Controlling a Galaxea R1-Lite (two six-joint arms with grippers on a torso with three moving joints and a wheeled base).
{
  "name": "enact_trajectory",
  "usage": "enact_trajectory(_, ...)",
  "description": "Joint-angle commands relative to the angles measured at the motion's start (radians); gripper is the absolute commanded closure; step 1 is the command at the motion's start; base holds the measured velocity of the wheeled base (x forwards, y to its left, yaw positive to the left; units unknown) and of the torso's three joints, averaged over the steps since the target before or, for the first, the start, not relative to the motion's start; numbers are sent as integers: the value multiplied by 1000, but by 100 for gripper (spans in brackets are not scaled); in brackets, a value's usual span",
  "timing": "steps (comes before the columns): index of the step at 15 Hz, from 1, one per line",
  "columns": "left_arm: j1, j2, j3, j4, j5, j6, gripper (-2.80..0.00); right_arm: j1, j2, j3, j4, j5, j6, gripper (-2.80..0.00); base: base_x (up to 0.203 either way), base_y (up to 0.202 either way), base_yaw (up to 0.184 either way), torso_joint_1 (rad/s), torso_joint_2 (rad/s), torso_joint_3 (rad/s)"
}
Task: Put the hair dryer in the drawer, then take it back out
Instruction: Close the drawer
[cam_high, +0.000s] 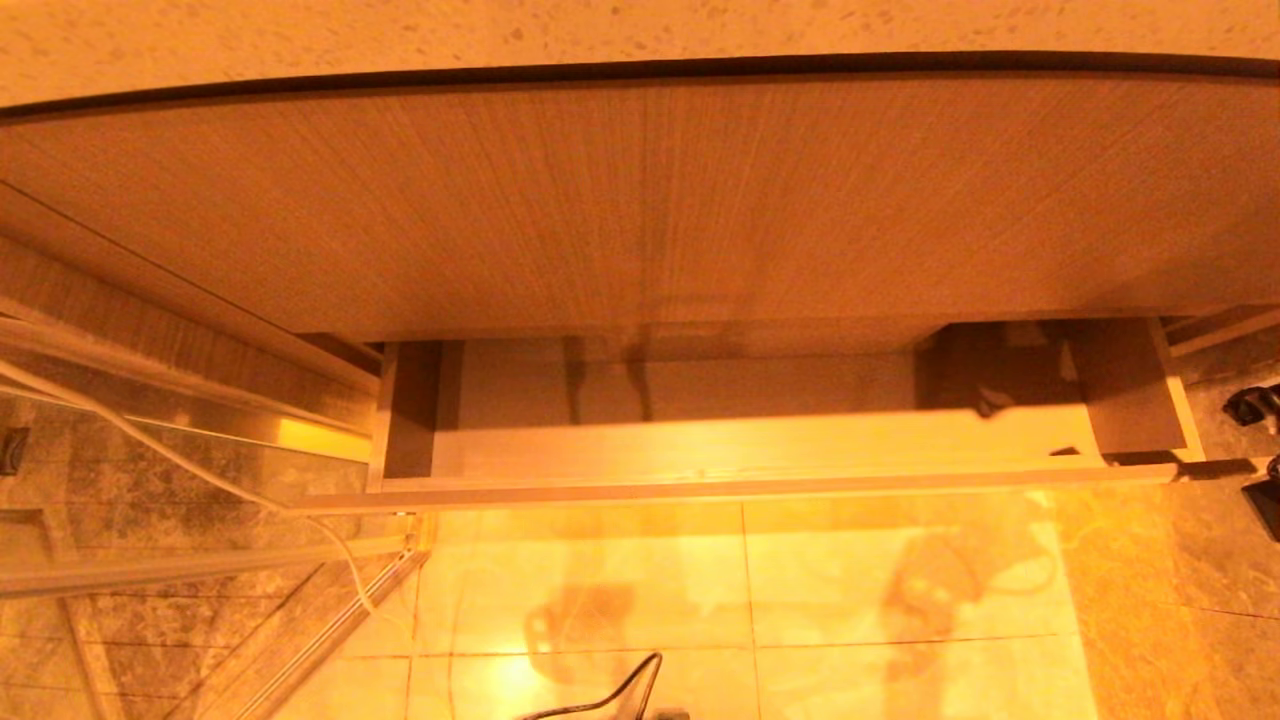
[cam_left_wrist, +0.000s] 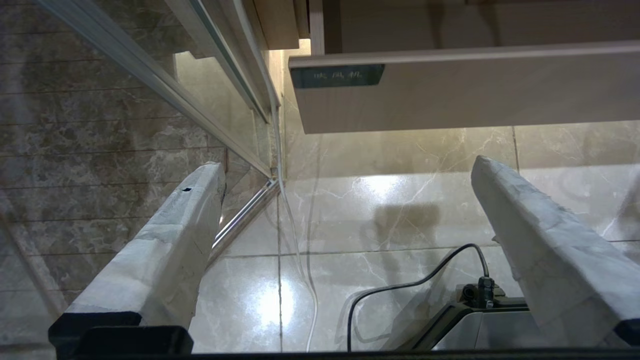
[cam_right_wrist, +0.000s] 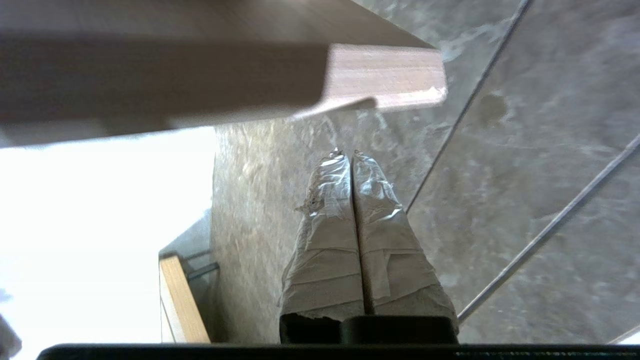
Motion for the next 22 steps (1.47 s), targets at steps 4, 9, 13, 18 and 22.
enact_trajectory(4, 0, 0, 0, 0, 0, 0, -280, -1, -19, 14, -7, 1, -3, 0, 0, 0, 0, 0, 0, 0)
enact_trajectory(9, 0, 0, 0, 0, 0, 0, -280, -1, 4, 54, 10, 1, -3, 0, 0, 0, 0, 0, 0, 0)
enact_trajectory(13, 0, 0, 0, 0, 0, 0, -280, 1, 33, 55, -67, 1, 1, 0, 0, 0, 0, 0, 0, 0)
enact_trajectory(18, 0, 0, 0, 0, 0, 0, -280, 3, 85, 37, -173, 1, 0, 0, 0, 0, 0, 0, 0, 0)
enact_trajectory(22, 0, 0, 0, 0, 0, 0, -280, 12, 97, 14, -222, 16, -5, 0, 0, 0, 0, 0, 0, 0)
